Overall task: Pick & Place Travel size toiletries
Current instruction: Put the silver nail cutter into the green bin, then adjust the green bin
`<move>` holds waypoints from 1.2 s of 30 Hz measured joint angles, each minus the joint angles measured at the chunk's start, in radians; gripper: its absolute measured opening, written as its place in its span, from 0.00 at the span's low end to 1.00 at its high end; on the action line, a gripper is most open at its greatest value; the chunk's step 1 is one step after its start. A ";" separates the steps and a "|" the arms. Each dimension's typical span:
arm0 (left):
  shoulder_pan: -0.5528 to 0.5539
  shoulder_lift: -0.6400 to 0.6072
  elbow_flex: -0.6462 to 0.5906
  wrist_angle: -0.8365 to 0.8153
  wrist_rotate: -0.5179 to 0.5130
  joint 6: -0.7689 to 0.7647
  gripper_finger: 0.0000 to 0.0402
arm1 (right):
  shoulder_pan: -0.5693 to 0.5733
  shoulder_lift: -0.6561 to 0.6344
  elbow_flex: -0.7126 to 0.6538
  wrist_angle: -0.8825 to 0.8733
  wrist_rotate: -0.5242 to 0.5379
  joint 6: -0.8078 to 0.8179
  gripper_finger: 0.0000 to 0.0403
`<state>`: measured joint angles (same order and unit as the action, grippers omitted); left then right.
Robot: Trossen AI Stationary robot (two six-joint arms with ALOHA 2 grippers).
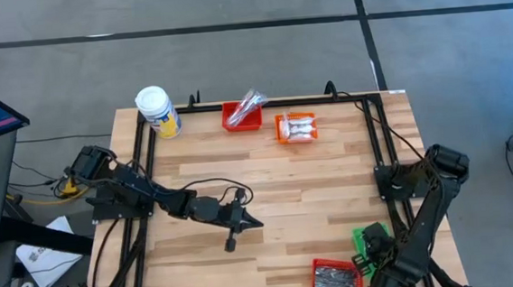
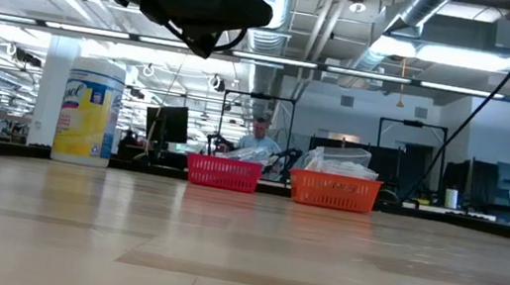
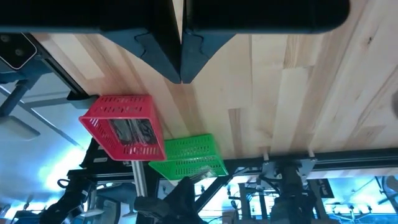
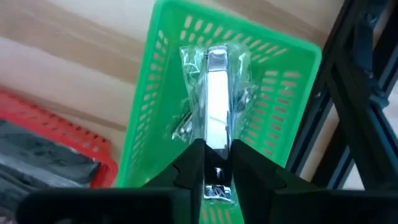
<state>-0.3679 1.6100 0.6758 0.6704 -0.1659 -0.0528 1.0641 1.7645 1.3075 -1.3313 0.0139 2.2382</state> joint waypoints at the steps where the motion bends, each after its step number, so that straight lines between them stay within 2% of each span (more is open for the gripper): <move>1: 0.000 0.000 0.000 0.000 0.000 0.000 0.00 | -0.001 0.000 0.000 0.007 -0.009 -0.010 0.17; 5: 0.000 0.000 0.000 0.001 0.001 -0.002 0.00 | -0.007 0.002 0.000 0.013 -0.029 -0.013 0.26; 11: 0.000 0.000 0.000 0.000 0.001 -0.003 0.00 | -0.021 -0.024 0.000 -0.032 -0.043 -0.032 0.45; 14: 0.000 0.000 0.000 0.000 0.001 -0.003 0.00 | -0.058 -0.046 0.000 -0.109 -0.038 -0.093 0.52; 17: 0.000 0.000 0.000 0.000 0.001 -0.003 0.00 | -0.108 -0.052 -0.002 -0.226 0.006 -0.131 0.54; 19: 0.000 0.000 0.000 0.000 0.002 -0.003 0.00 | -0.149 -0.052 -0.020 -0.242 0.018 -0.184 0.51; 21: -0.002 0.000 -0.003 0.001 0.002 -0.003 0.00 | -0.195 -0.052 -0.047 -0.226 0.035 -0.246 0.43; 26: -0.003 0.000 -0.005 0.000 0.006 -0.003 0.00 | -0.283 -0.052 -0.109 -0.122 0.086 -0.397 0.08; 27: -0.003 0.000 -0.005 -0.001 0.006 -0.003 0.00 | -0.291 -0.052 -0.112 -0.127 0.104 -0.407 0.04; 32: -0.003 0.000 -0.005 0.000 0.005 -0.003 0.00 | -0.312 -0.052 -0.124 -0.180 0.118 -0.416 0.05; 36: -0.003 0.000 -0.005 0.000 0.004 -0.003 0.00 | -0.315 -0.052 -0.169 -0.086 0.125 -0.421 0.01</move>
<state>-0.3710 1.6100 0.6708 0.6704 -0.1615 -0.0560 0.7494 1.7126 1.1380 -1.4172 0.1387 1.8176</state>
